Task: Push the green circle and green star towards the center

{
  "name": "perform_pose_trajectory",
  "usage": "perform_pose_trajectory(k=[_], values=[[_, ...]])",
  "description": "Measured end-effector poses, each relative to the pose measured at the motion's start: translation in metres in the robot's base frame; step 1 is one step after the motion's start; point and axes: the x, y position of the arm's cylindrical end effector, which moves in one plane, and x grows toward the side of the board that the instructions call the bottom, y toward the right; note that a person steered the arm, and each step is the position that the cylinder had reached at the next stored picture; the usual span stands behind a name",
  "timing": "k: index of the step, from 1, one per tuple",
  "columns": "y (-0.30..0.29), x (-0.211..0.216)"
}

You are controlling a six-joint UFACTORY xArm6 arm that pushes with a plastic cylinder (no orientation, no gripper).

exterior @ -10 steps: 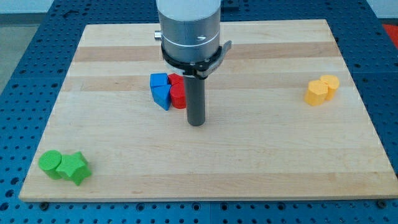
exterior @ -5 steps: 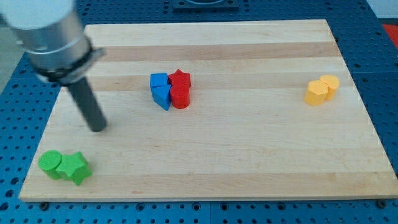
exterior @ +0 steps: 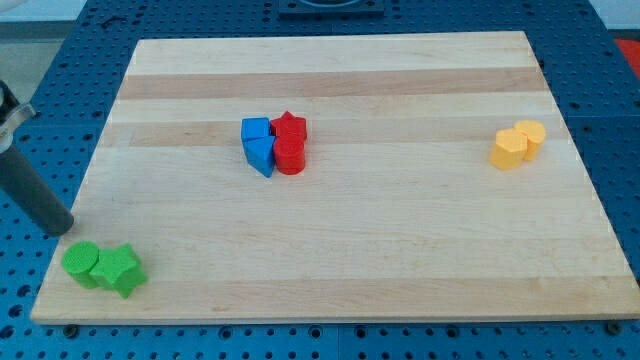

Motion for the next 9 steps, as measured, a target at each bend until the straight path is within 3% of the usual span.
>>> perform_pose_trajectory(k=[3, 9], values=[[0.007, 0.042], [0.155, 0.074]])
